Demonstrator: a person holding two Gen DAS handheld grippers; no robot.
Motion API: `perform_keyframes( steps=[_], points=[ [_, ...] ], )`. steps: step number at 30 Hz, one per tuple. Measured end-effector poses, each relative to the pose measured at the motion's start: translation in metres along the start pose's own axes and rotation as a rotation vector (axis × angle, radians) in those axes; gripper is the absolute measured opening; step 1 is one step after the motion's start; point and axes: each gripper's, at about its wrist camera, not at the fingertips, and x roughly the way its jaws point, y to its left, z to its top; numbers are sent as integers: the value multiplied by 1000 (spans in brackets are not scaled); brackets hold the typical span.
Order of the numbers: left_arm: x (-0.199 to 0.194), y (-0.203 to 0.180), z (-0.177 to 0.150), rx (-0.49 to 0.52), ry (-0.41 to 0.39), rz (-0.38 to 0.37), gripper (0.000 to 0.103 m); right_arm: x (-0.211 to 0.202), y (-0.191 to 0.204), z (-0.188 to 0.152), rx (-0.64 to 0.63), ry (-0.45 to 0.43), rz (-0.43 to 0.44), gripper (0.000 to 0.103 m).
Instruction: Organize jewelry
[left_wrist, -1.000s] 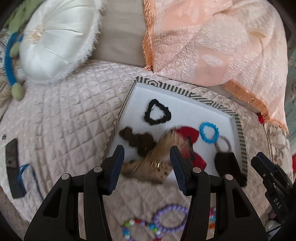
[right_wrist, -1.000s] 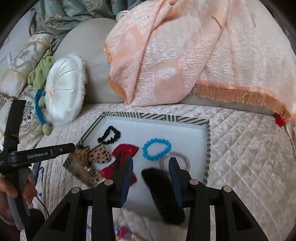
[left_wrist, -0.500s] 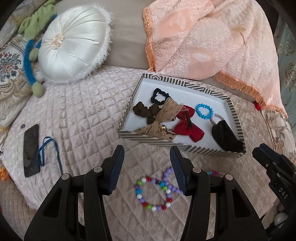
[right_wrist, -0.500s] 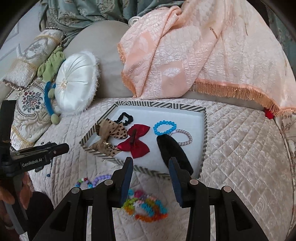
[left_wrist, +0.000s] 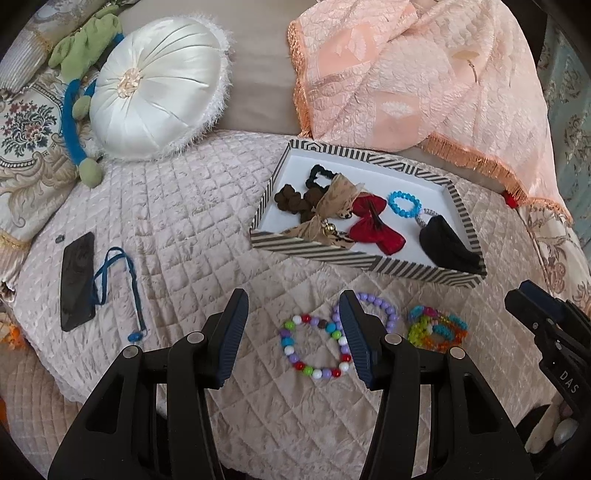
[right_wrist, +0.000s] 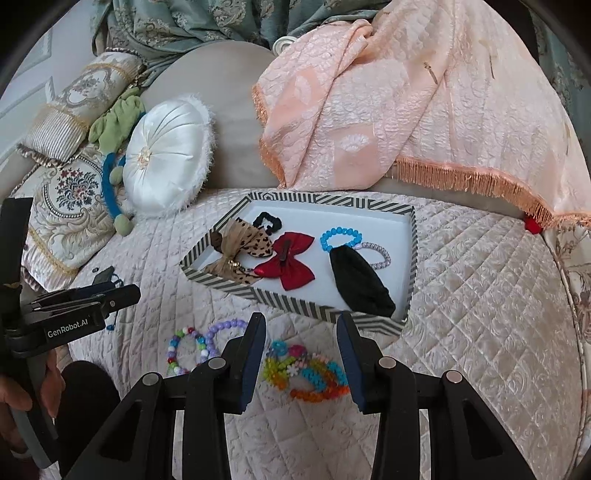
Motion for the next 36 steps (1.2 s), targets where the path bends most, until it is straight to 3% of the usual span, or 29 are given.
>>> perform_keyframes(
  steps=[5,14,22,31,33,36],
  points=[
    [-3,5,-6,-13,17,-20,51,-3,-2,-6,0,13,1,38],
    [11,37,-11,-120,124,-99,51,4,-18,-26,18,67,-3,38],
    [39,41,-27,-147,207,-110,52,29,-37,-47,41,141,15,38],
    [69,36,-33,-165,264,-116,52,61,-43,-46,55,189,48,38],
    [73,35,-33,-164,271,-111,52,66,-42,-47,50,198,50,31],
    [78,35,-34,-165,278,-106,52,64,-36,-47,23,182,34,31]
  ],
)
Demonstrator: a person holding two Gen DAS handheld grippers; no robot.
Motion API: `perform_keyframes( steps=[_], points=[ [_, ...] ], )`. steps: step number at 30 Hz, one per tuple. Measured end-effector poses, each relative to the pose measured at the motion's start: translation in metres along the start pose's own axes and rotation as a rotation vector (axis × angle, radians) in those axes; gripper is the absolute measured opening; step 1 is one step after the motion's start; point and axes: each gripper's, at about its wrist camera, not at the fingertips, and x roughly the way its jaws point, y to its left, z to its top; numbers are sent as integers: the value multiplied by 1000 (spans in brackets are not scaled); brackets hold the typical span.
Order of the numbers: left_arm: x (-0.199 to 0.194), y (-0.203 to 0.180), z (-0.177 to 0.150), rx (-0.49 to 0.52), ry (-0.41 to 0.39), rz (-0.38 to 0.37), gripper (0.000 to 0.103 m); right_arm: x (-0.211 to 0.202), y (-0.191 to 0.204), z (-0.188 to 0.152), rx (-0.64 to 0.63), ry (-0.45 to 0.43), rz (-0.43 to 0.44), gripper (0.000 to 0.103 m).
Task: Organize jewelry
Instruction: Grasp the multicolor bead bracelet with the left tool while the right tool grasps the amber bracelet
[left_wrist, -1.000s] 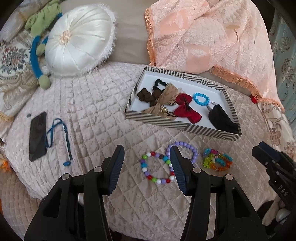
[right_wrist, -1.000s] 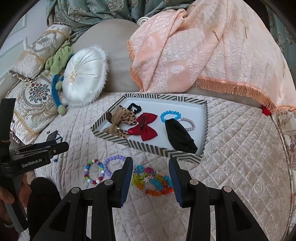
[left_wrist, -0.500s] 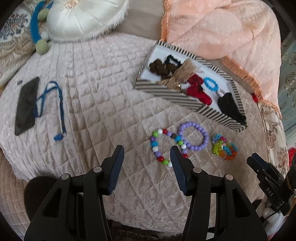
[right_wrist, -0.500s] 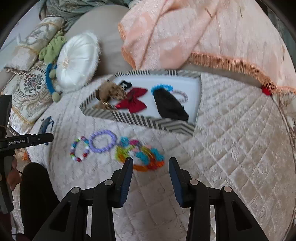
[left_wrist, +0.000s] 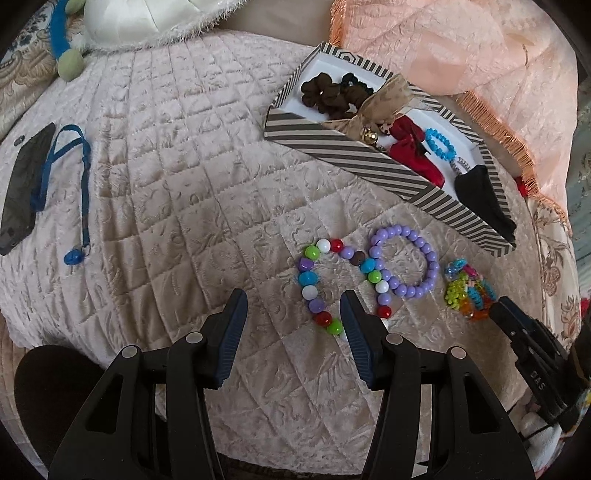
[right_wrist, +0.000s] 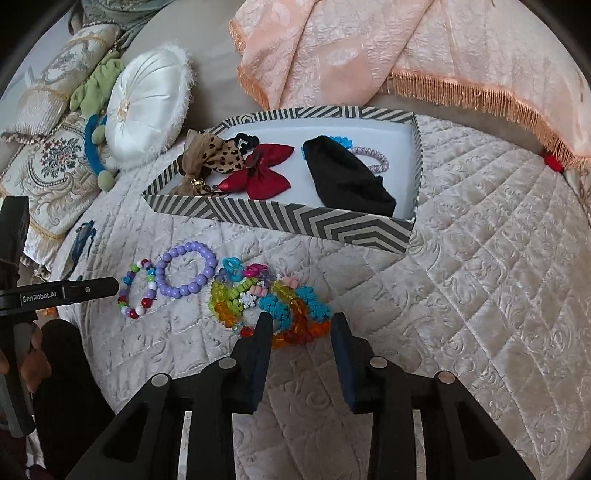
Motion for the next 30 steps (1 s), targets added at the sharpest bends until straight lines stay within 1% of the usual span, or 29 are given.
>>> perform_keyframes(
  steps=[4,6,8,12,16,22,24,25,27,29,30],
  points=[
    [3,3,2,-10,0,1,52,-4,8,-1,-39,2,3,31],
    [4,2,3,-13,-2,-1,52,-3,9,-4,-31,13,18,31],
    [5,1,4,-8,-4,2,52,-1,8,-8,-8,37,51,30],
    [9,-2,5,-1,-7,12,54,6,4,-12,44,55,80,29],
    [11,-4,5,-1,-12,13,58,13,-3,-9,117,52,114,29],
    [14,-9,6,0,-17,28,59,24,-10,-4,174,36,140,29],
    [15,-10,6,1,-19,34,59,25,-8,-2,151,31,121,23],
    [16,-10,6,1,-21,36,59,25,-8,-2,143,27,117,22],
    [16,-12,6,3,-25,36,59,26,-10,-1,143,23,113,11],
    [16,-13,5,5,-32,33,59,25,-11,0,138,23,121,9],
    [15,-14,4,9,-36,27,57,22,-10,-1,130,20,123,9]
  ],
)
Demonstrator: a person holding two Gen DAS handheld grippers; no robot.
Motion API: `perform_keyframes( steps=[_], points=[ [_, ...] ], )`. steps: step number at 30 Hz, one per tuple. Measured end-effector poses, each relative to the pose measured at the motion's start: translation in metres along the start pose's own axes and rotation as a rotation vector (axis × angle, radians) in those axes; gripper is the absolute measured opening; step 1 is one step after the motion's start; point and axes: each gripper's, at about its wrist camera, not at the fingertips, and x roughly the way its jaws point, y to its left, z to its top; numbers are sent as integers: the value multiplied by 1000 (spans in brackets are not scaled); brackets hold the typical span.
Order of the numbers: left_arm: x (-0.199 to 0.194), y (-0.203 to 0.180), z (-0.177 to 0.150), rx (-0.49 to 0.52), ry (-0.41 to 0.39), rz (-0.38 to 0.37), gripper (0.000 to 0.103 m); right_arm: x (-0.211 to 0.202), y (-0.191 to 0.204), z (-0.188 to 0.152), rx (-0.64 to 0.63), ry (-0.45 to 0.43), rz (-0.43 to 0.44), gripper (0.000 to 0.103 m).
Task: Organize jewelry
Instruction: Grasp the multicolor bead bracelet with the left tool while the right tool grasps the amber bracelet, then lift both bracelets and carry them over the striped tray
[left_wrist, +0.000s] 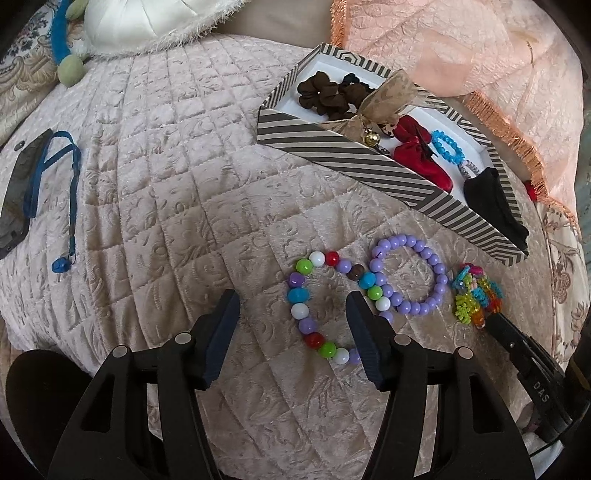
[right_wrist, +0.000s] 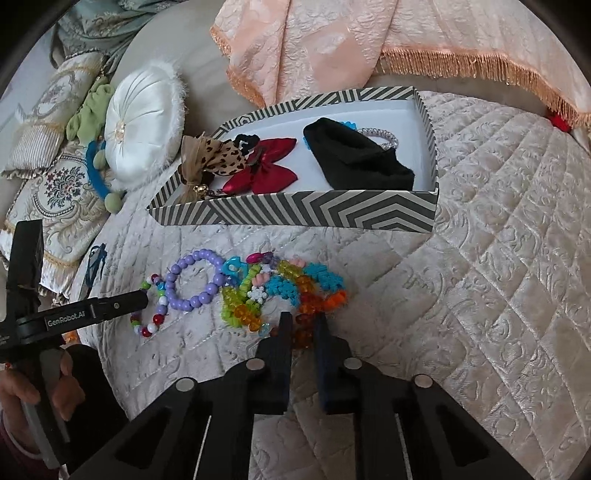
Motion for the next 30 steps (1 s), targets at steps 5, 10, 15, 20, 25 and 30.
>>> perform_keyframes(
  steps=[5,10,15,20,25,30],
  points=[
    [-1,0,-1,22,3,-33,17,-28,9,1,-36,-48,31,9],
    [-7,6,0,4,18,-88,9,-59,19,13,-59,-123,60,8],
    [-18,12,0,-17,26,-129,9,-83,28,22,-73,-183,81,8],
    [-18,13,1,-31,43,-115,10,-98,32,25,-74,-212,91,8],
    [-10,14,1,-73,52,-102,49,-101,33,24,-77,-212,95,8],
    [-3,-1,1,-4,41,-39,37,-100,34,23,-77,-208,100,8]
  ],
)
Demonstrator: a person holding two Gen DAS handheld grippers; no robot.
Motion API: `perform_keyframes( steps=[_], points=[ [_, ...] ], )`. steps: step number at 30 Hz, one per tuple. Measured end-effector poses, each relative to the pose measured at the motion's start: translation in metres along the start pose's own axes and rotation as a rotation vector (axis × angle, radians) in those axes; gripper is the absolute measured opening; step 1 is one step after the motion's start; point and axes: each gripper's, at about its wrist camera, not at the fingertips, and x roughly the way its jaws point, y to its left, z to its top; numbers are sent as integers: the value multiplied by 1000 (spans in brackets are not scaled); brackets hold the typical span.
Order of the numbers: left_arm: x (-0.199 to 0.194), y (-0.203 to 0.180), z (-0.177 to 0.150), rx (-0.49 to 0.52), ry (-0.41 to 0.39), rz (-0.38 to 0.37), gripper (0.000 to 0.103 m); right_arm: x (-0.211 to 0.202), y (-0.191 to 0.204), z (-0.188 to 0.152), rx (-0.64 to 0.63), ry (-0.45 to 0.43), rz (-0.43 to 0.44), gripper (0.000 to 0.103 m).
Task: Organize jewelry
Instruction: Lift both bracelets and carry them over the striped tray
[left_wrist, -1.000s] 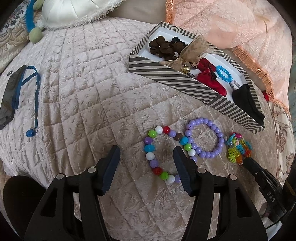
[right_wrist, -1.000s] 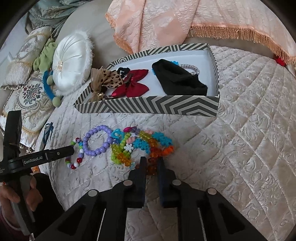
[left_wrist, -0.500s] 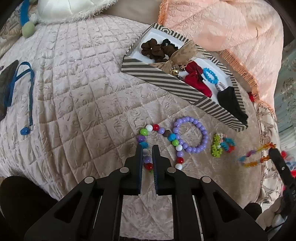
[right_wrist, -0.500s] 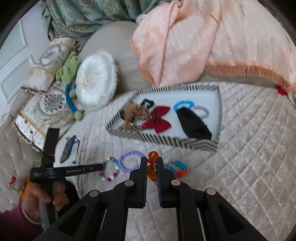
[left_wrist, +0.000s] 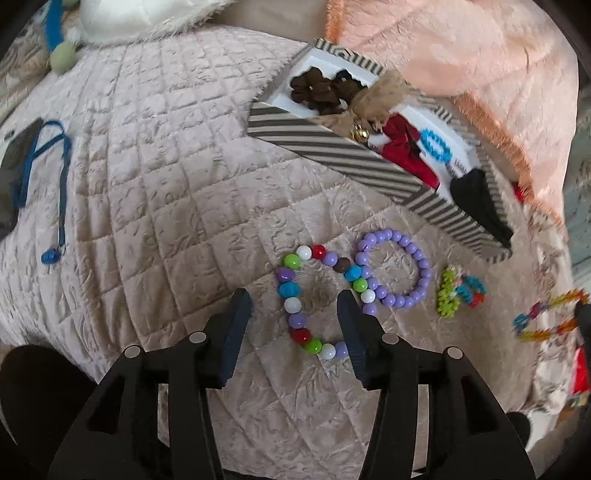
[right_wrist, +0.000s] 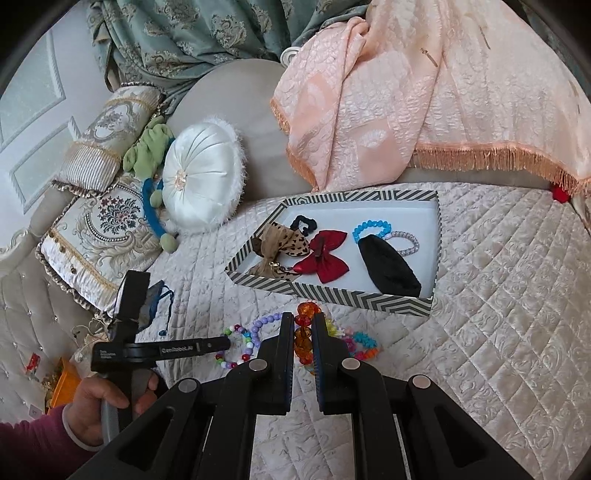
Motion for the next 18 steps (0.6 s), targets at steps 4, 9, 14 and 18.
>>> perform_keyframes(
  steps=[4,9,14,18],
  points=[
    [5,-6,0,34,-5,40,10,-1,0,1,0,-3,3,8],
    [-1,-6,0,49,-19,38,9,-3,1,5,-6,-7,4,8],
    [-24,-14,-1,83,-56,15,9,-4,3,9,-14,-13,4,8],
    [-45,-21,5,109,-89,-11,9,-5,4,12,-17,-16,4,8]
  ],
)
